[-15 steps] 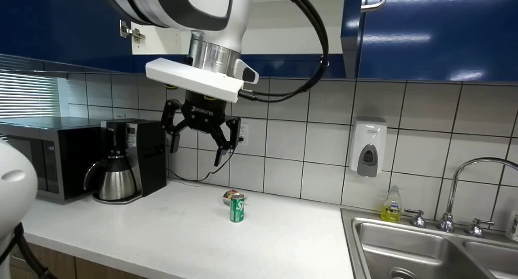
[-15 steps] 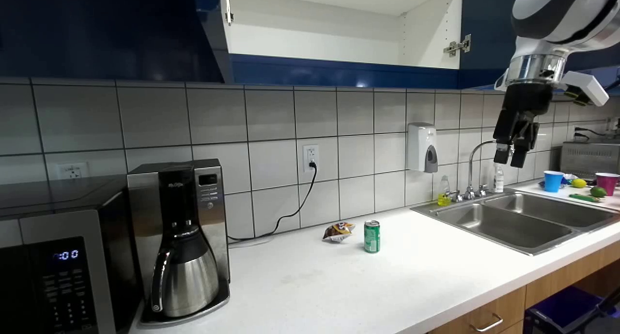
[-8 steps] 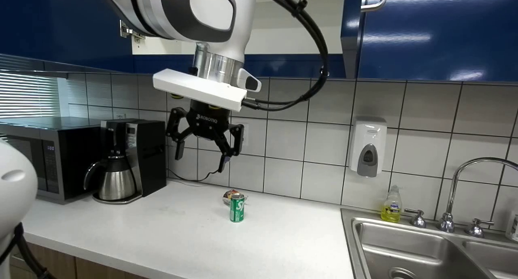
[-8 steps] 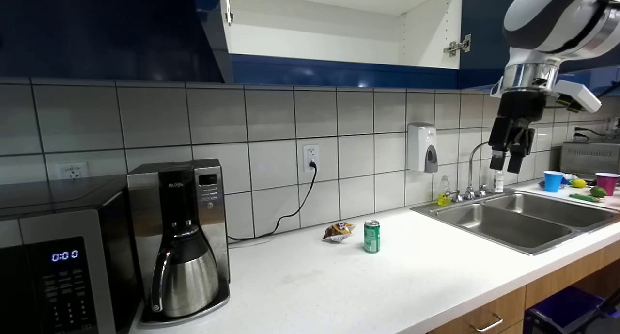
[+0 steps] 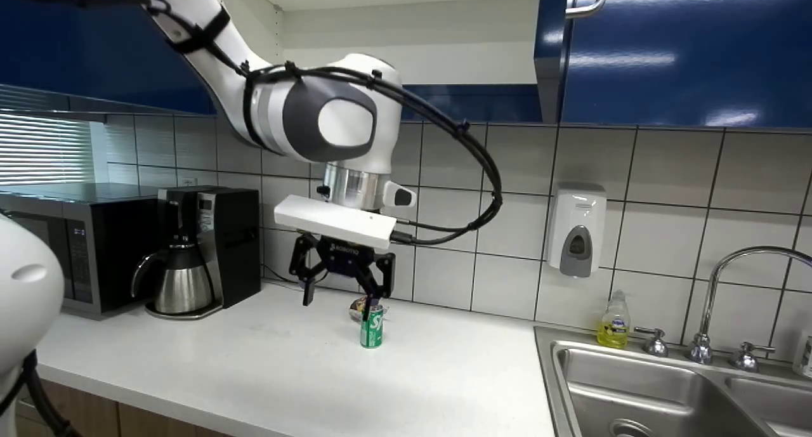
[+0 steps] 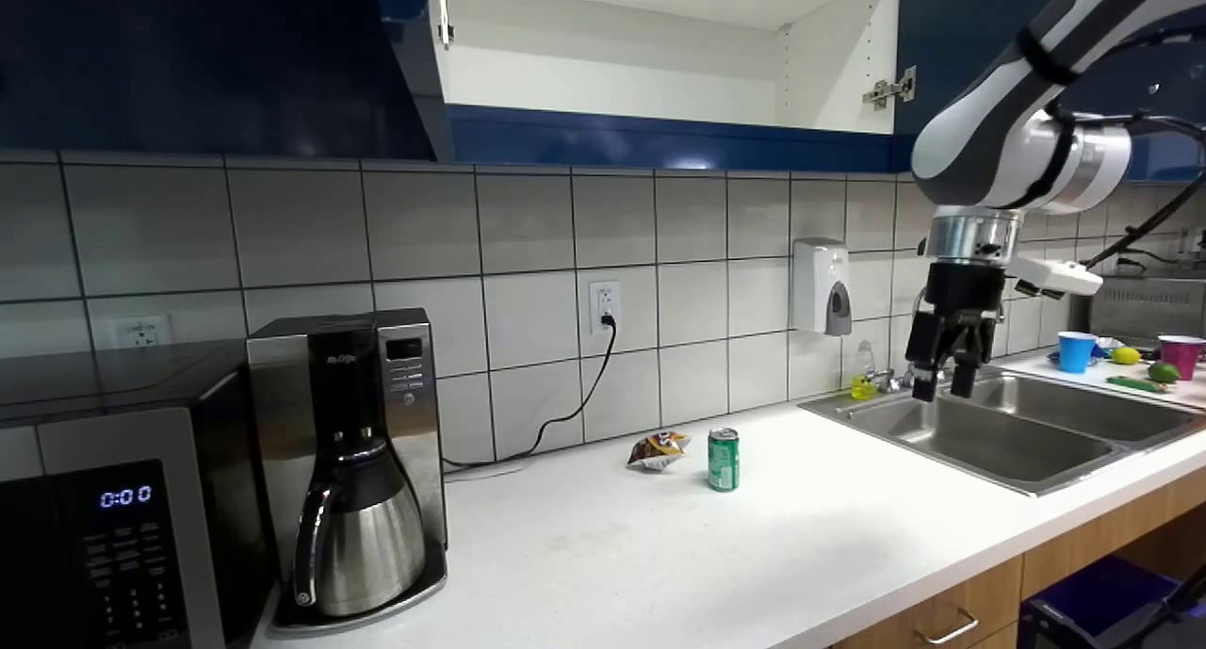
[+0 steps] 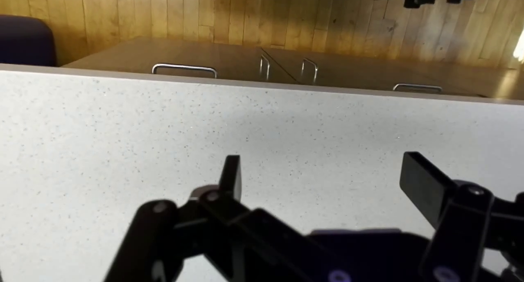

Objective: Put the can inside the cupboard

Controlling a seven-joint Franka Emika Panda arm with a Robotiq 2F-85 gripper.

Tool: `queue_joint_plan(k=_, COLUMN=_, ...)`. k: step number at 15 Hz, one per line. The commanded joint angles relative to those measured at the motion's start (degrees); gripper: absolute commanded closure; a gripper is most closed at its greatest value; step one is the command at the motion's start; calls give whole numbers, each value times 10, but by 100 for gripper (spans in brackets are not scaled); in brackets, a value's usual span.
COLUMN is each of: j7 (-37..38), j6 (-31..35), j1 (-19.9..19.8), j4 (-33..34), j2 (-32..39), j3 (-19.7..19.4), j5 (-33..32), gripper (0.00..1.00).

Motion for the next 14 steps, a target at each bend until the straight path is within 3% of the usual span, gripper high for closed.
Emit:
queue_joint_plan(k=1, j7=-36, j6=94, j1=9, j4=14, j2=116, j3=5, j5=44, gripper=0)
queue_joint_plan(k=5, j7=-77, j6=191, j1=19, j4=25, j2=216, j3=22, j5=125, gripper=0)
queue_joint_plan(k=8, j7=-109, j6=253, j1=14, j4=39, j2=276, j3=59, j5=194, gripper=0)
queue_joint_plan(k=9, j7=-119, j6=271, j1=42, j4=47, j2=295, j3=41, j5=217, gripper=0)
queue_joint_plan(k=14, j7=-187, j6=317, j1=48, j4=111, j2=378, j3=90, j5=361, gripper=0)
